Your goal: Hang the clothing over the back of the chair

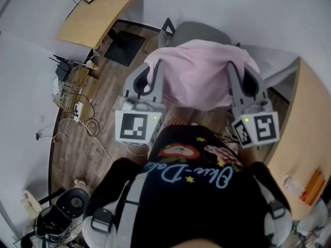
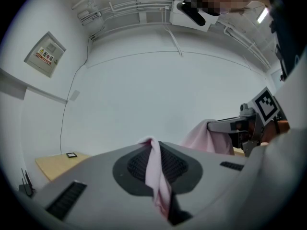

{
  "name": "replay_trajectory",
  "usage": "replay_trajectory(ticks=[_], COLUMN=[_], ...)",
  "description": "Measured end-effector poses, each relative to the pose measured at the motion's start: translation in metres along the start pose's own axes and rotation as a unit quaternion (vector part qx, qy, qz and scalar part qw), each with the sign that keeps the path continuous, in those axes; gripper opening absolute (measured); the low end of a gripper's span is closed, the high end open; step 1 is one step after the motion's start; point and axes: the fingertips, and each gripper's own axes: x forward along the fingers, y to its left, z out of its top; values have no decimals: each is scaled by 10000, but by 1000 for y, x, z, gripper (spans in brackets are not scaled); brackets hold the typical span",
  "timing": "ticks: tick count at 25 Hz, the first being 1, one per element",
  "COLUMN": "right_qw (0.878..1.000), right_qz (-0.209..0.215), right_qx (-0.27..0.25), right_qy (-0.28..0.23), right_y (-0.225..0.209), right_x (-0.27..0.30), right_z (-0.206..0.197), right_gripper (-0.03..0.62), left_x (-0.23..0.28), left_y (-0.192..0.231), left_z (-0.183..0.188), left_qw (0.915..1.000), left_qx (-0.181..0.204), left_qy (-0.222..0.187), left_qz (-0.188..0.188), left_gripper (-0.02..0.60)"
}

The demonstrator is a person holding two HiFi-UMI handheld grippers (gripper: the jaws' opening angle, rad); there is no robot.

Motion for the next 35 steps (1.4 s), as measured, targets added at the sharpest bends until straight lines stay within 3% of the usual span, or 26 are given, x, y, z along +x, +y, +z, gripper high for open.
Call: replay_trajectory(ticks=[5, 19, 25, 35], right_qw=[9999, 9952, 9921, 9855], right_qz=[-157, -958, -1227, -1627], right_qx=[4, 34, 14, -43], right_qy=[58, 201, 254, 487], right_y=[-8, -49, -63, -77], right_x=[17, 77, 98, 112], right_z=[-2, 1, -9, -27], right_gripper=[44, 44, 44, 44], left_x=[24, 117, 146, 174], left_y=[14, 54, 72, 84], left_z=[0, 9, -8, -25], left_qw=[9999, 9965, 9947, 9917], left_qx=[-2, 24, 198, 168], left_qy=[-7, -50, 98, 60], left_qz=[-102, -839, -1002, -1273], left_gripper=[15, 15, 15, 14])
